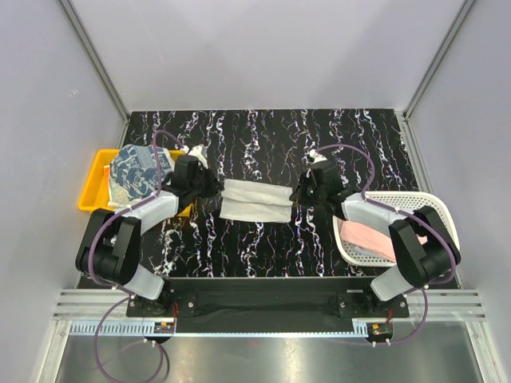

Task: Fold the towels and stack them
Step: Fold the towel, then smooth out wrinkles on the folded towel, then neatly place the folded towel into the bin, then grab crumpled towel

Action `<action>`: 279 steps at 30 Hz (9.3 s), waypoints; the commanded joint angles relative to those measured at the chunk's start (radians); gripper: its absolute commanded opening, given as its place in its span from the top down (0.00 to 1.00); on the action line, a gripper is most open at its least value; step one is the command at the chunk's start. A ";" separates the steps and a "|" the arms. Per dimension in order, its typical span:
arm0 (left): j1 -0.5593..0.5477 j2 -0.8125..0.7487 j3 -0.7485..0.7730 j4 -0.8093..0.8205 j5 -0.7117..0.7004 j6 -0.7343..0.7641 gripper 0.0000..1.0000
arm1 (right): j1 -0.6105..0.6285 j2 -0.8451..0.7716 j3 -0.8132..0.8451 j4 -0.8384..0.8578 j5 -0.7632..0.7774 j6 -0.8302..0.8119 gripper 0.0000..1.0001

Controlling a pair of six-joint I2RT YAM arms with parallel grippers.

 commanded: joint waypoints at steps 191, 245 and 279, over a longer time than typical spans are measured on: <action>-0.929 1.013 1.512 -0.072 -0.043 -0.684 1.00 | 0.135 -0.990 0.531 -0.938 0.555 0.009 0.42; -0.023 -0.194 0.317 -0.830 -0.930 -0.361 0.27 | 0.135 -0.507 0.299 -0.556 0.228 0.070 0.39; 0.189 -0.022 0.320 -0.698 -0.822 -0.315 0.62 | 0.135 -0.478 0.200 -0.510 0.219 0.069 0.39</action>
